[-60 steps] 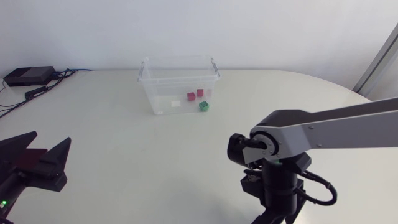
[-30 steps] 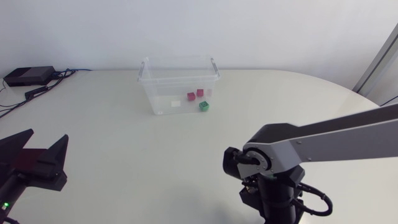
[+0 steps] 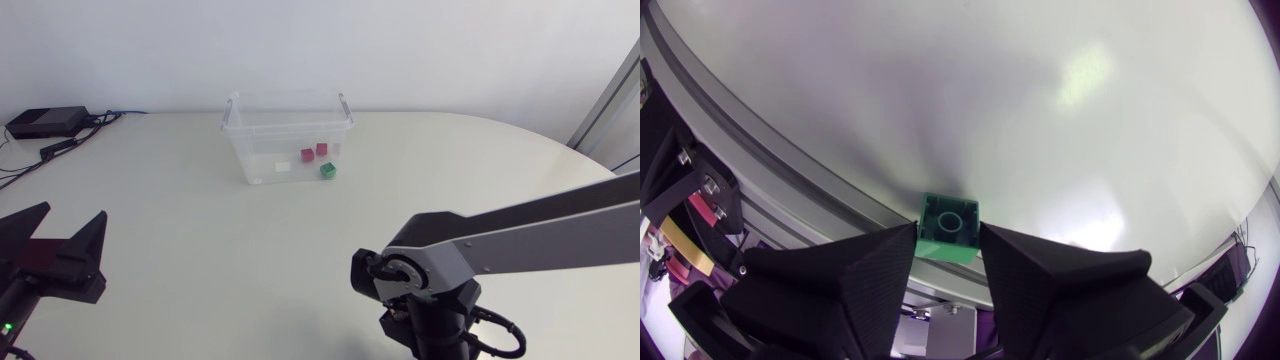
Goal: Place the duplo bricks in the container
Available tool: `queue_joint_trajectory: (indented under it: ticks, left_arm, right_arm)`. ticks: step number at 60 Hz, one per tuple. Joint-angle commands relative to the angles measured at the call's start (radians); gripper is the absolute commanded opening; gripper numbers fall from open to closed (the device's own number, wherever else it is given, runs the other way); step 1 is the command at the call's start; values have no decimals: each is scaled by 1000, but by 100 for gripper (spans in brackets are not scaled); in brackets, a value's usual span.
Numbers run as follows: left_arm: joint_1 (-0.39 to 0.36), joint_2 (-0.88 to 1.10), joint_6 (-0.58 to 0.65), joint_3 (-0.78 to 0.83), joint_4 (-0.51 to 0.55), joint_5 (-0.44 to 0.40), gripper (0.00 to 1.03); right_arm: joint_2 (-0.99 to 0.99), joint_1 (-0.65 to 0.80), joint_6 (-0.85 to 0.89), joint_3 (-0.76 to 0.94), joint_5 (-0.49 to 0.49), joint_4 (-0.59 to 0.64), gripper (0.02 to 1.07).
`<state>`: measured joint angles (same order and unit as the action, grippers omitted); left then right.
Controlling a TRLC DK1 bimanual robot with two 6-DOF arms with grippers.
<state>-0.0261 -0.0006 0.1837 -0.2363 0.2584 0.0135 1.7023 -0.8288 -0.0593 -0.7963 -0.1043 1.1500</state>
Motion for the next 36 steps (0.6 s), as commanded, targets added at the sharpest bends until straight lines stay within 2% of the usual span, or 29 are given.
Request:
queue_joint_trajectory:
  ticks: [1,14,16,25,30,36]
  left_arm:
    - [8,-12,13,28,-15,6,91]
    - [8,-12,17,28,-19,8,91]
    - [8,-12,17,28,-19,8,91]
    - [6,-12,17,32,-19,8,91]
    - [5,-12,16,42,-15,9,91]
    - [5,-13,14,43,1,13,91]
  right_arm:
    - [17,-6,1,22,-3,-3,31]
    - [10,5,-4,2,12,-4,28]
    - [3,10,6,-12,23,-1,25]
    - [-38,66,23,-58,57,25,25]
    - [-59,138,59,-118,72,31,22]
    - [-116,154,65,-236,78,76,21]
